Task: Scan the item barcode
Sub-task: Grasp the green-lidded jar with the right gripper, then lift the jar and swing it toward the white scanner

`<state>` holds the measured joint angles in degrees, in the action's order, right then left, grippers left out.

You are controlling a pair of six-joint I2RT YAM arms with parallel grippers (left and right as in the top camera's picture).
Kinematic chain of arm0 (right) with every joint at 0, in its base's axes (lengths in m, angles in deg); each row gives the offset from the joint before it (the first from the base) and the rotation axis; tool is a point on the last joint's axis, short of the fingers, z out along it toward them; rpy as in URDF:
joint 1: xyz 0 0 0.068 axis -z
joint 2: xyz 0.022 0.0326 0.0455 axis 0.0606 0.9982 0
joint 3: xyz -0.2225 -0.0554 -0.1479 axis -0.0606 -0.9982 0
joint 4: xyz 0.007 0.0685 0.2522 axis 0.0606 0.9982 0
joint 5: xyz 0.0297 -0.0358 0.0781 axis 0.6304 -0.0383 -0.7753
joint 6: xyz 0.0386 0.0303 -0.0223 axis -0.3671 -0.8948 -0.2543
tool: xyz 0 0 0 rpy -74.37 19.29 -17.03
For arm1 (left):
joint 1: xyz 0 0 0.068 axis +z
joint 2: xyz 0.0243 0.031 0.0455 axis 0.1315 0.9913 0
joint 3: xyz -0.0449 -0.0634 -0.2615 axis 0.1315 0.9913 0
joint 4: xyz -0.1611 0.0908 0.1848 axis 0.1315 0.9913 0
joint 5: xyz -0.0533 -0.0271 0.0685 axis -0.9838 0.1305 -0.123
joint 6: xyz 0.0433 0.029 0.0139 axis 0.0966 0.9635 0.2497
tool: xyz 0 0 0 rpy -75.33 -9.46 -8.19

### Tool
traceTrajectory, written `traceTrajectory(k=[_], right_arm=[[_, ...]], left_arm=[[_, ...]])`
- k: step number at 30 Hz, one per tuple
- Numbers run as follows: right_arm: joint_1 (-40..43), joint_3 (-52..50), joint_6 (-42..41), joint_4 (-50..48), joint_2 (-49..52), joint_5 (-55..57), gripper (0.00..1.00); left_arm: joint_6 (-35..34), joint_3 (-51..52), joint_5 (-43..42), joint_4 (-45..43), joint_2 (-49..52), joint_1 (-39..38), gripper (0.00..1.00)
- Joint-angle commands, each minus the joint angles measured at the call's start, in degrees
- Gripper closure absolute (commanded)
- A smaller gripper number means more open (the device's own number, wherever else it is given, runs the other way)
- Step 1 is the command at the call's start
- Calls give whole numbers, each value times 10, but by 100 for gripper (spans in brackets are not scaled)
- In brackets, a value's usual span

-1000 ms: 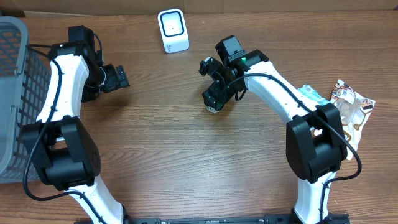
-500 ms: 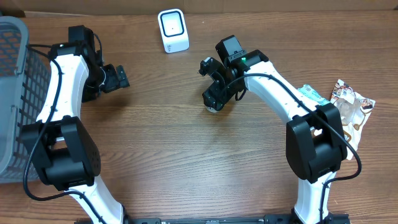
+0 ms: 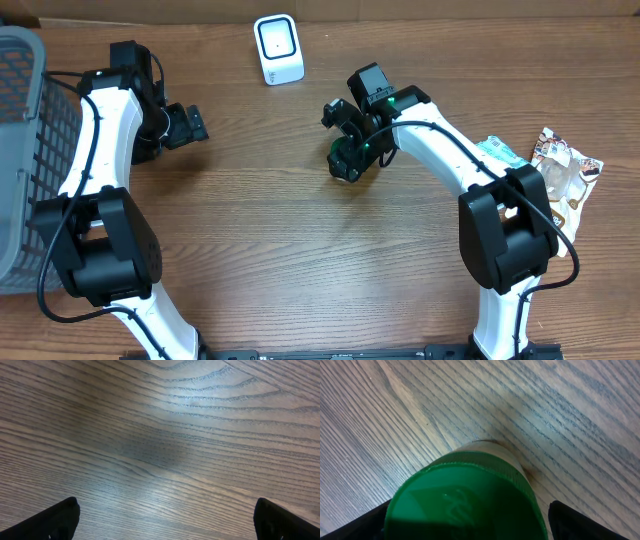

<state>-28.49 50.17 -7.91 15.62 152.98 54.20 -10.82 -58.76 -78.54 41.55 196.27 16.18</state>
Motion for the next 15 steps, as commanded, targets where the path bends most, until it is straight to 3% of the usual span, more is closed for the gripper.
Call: traceTrajectory(k=[1, 7, 15], right_arm=[[0, -5, 2, -8, 8, -7, 10], [0, -5, 2, -16, 8, -7, 16], [0, 3, -32, -11, 8, -7, 36]], left_arm=[[5, -7, 8, 0, -4, 0, 0], [5, -7, 8, 0, -4, 0, 0], [5, -7, 8, 0, -4, 0, 1]])
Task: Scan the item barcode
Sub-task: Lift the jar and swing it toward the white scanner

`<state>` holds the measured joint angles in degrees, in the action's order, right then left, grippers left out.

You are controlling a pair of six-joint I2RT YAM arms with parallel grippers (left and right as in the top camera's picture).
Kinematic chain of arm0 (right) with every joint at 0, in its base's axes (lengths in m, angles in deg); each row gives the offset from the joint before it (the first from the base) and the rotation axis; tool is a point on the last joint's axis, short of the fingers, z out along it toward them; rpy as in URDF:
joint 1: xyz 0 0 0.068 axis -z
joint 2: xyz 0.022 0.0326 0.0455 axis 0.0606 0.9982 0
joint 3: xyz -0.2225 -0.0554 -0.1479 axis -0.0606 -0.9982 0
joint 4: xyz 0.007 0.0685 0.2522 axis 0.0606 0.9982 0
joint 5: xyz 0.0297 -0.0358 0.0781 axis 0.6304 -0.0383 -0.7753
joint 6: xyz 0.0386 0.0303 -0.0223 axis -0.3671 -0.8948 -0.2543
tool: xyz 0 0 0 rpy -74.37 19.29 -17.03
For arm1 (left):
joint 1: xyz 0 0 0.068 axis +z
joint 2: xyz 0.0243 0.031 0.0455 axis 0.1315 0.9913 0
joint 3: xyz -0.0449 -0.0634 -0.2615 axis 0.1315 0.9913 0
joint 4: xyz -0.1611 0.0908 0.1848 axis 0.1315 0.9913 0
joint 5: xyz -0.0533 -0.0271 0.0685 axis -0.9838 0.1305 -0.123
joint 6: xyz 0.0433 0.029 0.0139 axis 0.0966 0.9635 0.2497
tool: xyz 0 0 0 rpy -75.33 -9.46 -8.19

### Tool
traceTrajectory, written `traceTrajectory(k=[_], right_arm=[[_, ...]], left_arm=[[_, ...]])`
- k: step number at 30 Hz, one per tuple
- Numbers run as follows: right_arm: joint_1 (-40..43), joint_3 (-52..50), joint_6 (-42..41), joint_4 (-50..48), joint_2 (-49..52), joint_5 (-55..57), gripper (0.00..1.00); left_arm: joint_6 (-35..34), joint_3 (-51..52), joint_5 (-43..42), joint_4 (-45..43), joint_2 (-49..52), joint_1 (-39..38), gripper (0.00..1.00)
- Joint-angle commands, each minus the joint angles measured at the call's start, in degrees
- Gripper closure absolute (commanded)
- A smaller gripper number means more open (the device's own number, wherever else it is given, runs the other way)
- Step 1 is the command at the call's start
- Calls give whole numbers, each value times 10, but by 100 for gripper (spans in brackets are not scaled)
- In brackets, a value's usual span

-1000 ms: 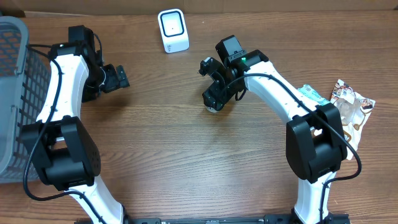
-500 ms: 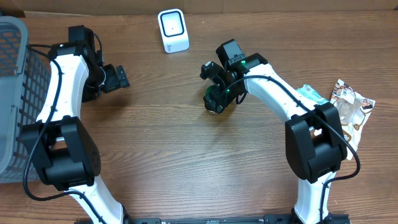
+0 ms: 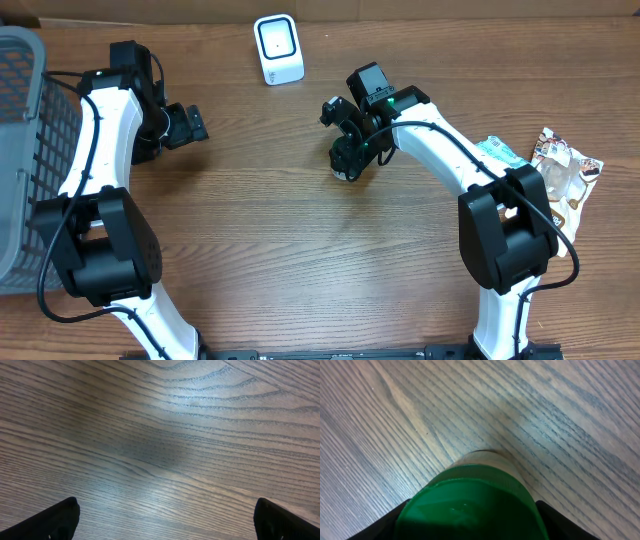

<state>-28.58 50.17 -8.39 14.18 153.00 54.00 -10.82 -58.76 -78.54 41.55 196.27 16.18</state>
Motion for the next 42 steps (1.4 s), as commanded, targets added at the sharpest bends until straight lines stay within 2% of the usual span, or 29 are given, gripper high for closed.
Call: traceTrajectory(k=[1, 8, 12, 17, 22, 25, 28, 31, 36, 42], right_arm=[[1, 10, -38, 10, 7, -5, 38], [1, 106, -135, 83, -6, -26, 58], [1, 180, -188, 130, -11, -100, 61], [1, 254, -205, 152, -14, -293, 66], [3, 287, -210, 116, -14, -531, 66], [11, 288, -293, 59, -14, -624, 66], [22, 288, -407, 3, -14, -639, 66], [30, 288, -478, -32, -14, -639, 67], [37, 287, -481, -43, -14, -630, 67], [38, 287, -444, -34, -14, -513, 67]], left_arm=[[5, -7, 8, 0, -4, 0, 0], [5, -7, 8, 0, -4, 0, 0], [5, -7, 8, 0, -4, 0, 1], [5, -7, 8, 0, -4, 0, 0], [5, -7, 8, 0, -4, 0, 1], [5, -7, 8, 0, -4, 0, 1], [5, -7, 8, 0, -4, 0, 0], [5, -7, 8, 0, -4, 0, 1], [5, -7, 8, 0, -4, 0, 1], [5, -7, 8, 0, -4, 0, 1]])
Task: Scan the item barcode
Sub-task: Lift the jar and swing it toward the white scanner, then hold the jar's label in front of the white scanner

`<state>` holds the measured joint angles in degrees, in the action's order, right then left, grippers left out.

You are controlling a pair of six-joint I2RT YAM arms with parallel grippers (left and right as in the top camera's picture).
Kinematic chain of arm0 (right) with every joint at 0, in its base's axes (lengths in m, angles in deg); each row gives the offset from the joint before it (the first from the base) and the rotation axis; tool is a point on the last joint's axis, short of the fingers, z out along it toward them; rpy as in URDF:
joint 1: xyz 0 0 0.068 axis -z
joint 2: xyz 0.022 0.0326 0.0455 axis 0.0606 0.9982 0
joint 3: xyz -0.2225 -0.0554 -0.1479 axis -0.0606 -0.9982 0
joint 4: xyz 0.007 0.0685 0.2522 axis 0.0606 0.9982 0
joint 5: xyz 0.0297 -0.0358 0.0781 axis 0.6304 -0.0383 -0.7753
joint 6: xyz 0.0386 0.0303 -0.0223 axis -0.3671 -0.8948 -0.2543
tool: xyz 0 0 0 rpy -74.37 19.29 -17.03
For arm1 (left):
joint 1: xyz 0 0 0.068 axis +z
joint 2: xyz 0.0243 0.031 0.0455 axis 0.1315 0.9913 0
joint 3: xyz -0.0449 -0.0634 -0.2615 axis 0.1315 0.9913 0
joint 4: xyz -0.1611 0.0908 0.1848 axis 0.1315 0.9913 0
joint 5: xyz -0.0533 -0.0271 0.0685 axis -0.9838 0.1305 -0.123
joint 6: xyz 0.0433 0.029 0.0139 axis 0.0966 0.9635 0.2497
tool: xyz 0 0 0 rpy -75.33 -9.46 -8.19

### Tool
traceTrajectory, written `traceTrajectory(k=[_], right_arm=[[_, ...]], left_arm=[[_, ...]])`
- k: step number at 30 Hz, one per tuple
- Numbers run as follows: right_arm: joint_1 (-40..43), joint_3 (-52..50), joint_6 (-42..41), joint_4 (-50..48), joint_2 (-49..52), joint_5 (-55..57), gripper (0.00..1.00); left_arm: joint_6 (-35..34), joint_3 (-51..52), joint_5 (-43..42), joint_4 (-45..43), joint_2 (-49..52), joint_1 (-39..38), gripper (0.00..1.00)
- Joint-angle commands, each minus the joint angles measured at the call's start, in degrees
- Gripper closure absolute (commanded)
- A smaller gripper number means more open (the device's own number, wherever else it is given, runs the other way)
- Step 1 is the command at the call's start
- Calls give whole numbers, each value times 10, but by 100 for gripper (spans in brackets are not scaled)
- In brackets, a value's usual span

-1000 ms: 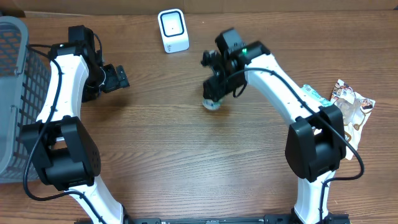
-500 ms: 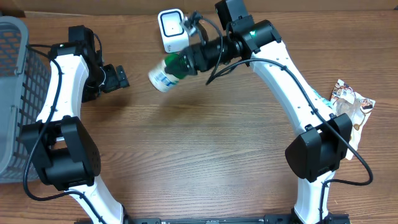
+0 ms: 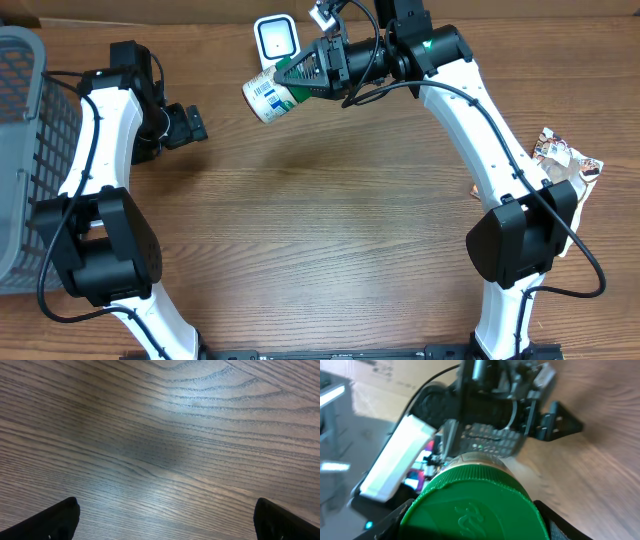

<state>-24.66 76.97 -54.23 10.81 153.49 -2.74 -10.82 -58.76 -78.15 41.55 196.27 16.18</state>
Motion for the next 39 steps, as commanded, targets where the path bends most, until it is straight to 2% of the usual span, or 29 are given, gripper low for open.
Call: traceTrajectory(k=[1, 4, 10, 13, 17, 23, 26, 29, 32, 39], right_arm=[[-2, 18, 30, 2, -19, 88, 67], [-10, 18, 88, 21, -18, 239, 68], [-51, 15, 159, -10, 0, 649, 71], [-66, 15, 221, -66, 21, 740, 69], [-72, 15, 316, -178, 53, 785, 63], [-71, 15, 475, -365, 117, 786, 64], [-72, 15, 569, -428, 147, 781, 64], [-72, 15, 661, -482, 173, 779, 64], [-73, 15, 718, -525, 190, 779, 63], [-77, 15, 848, -564, 210, 773, 63]], left_arm=[[5, -7, 4, 0, -4, 0, 1], [5, -7, 4, 0, -4, 0, 0], [5, -7, 4, 0, -4, 0, 0], [5, -7, 4, 0, -4, 0, 1], [5, -7, 4, 0, -4, 0, 0], [5, -7, 4, 0, -4, 0, 0], [5, -7, 4, 0, -4, 0, 1], [5, -7, 4, 0, -4, 0, 1], [5, -7, 4, 0, -4, 0, 1], [5, -7, 4, 0, -4, 0, 1]])
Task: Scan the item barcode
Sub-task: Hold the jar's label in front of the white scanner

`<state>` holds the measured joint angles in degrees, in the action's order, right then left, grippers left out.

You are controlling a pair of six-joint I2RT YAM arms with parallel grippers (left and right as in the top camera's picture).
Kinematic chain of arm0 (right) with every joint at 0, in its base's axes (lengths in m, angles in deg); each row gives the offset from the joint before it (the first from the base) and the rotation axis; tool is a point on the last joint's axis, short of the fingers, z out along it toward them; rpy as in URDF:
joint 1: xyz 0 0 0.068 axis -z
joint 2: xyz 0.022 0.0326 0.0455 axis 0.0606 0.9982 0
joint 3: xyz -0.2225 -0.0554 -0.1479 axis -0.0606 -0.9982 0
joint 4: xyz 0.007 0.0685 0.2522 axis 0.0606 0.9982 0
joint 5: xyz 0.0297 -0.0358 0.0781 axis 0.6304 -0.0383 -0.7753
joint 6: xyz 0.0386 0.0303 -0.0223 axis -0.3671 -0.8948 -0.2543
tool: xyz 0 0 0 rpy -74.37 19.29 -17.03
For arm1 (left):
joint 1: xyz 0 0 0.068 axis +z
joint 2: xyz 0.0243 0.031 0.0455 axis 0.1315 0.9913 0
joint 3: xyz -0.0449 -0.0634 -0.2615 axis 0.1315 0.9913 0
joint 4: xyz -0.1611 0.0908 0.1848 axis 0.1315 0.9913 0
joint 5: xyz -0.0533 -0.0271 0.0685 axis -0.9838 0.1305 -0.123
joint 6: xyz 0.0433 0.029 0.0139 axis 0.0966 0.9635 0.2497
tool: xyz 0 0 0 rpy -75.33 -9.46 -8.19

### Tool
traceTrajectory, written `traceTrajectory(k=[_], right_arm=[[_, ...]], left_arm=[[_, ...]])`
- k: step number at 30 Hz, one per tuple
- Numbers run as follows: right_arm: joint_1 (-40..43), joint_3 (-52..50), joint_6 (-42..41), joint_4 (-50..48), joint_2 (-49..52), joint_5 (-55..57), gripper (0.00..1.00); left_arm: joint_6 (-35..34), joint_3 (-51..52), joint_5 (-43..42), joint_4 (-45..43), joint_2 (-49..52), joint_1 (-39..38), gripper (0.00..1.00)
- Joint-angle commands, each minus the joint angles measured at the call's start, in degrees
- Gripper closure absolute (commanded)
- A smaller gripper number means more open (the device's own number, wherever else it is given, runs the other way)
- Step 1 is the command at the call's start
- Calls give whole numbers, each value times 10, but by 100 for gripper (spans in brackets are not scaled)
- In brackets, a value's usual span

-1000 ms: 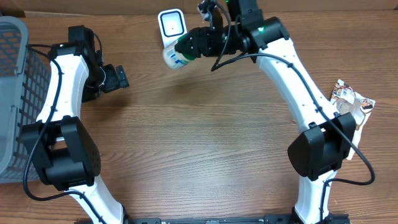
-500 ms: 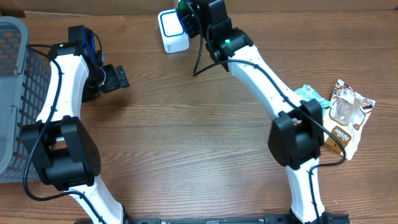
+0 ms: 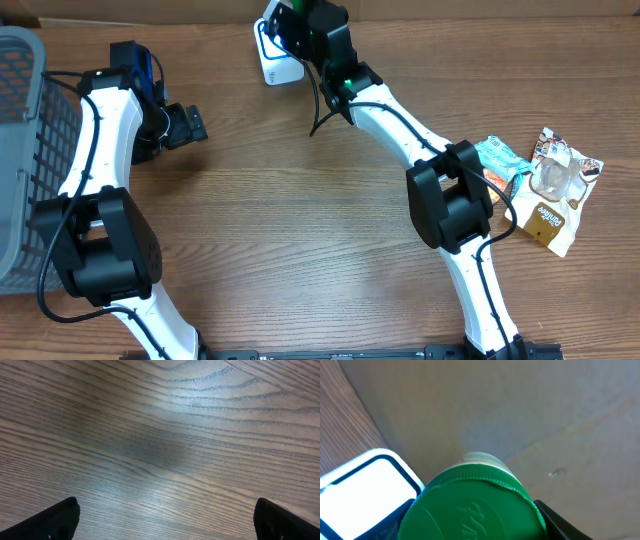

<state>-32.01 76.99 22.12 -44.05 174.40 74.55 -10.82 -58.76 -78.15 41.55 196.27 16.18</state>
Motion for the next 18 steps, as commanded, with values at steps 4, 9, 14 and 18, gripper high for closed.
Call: traceTrajectory(k=[4, 9, 14, 18], right_arm=[[-4, 14, 109, -31, 9, -28, 65], [-5, 14, 109, -39, 9, -71, 68], [-7, 14, 109, -39, 11, -71, 68], [-7, 14, 109, -44, 22, -71, 64]], left_arm=[[5, -7, 4, 0, -4, 0, 0], [5, -7, 4, 0, -4, 0, 0], [5, -7, 4, 0, -4, 0, 0], [5, -7, 4, 0, -4, 0, 0]])
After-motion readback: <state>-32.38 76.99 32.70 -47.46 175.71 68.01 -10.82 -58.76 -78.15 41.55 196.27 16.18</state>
